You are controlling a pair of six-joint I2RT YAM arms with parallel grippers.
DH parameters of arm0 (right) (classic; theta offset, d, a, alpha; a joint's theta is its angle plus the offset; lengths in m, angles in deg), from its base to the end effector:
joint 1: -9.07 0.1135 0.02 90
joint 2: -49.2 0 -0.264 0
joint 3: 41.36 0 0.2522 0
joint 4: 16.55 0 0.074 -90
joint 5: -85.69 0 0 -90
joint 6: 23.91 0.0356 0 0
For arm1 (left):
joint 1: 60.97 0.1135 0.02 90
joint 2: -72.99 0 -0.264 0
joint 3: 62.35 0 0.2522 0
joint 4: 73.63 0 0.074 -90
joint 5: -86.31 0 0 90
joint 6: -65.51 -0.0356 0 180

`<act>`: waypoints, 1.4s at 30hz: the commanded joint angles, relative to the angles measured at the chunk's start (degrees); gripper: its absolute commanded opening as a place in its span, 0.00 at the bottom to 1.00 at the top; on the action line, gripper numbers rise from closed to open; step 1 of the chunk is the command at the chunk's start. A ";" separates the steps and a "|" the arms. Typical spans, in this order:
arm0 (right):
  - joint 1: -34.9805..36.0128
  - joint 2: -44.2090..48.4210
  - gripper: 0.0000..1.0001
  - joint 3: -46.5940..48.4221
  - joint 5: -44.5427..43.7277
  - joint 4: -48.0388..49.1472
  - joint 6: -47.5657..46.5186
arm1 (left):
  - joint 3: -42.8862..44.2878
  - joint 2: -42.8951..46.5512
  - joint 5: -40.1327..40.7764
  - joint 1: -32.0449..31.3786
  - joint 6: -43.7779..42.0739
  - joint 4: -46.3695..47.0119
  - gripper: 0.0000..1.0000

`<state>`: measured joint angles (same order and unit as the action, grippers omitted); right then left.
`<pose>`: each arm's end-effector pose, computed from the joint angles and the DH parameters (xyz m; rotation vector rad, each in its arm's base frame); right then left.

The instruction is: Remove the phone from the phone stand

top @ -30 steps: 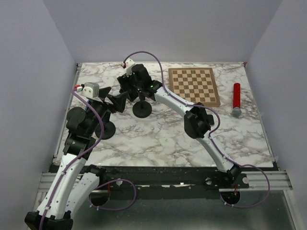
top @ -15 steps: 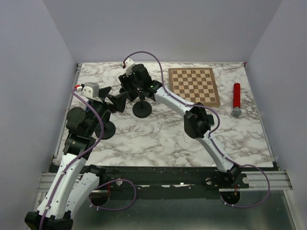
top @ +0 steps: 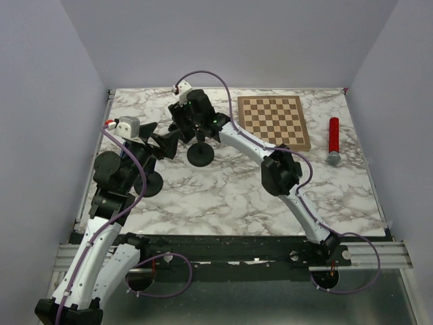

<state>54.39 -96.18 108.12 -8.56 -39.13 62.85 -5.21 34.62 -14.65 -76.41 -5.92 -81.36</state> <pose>0.4186 0.4196 0.2468 -0.7407 1.7664 0.4287 0.1512 -0.0488 0.3794 0.1248 1.4046 -0.6258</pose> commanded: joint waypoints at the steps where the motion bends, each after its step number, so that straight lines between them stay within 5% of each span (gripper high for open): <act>1: 0.36 6.33 0.03 3.76 -5.67 0.95 3.07 | 0.04 0.07 -1.26 0.33 0.68 1.27 0.93; 11: 0.32 15.23 0.01 2.08 -11.96 1.87 13.64 | -0.05 0.21 -1.43 0.33 0.86 1.36 0.93; 24: -3.24 41.50 0.01 -29.41 -46.14 8.29 18.43 | -0.05 0.25 -1.80 0.16 1.30 1.39 0.93; 36: -22.20 71.57 0.01 -67.70 -32.11 -10.62 43.79 | 0.05 -1.50 -4.10 -0.38 3.20 2.04 0.93; 42: -23.91 77.08 0.01 -76.00 -30.84 -24.35 59.06 | 0.04 -2.44 -5.20 -1.20 4.19 2.42 0.93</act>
<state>30.89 -21.03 34.99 -42.49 -53.77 108.35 -5.21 32.56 -17.45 -76.87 -3.13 -80.56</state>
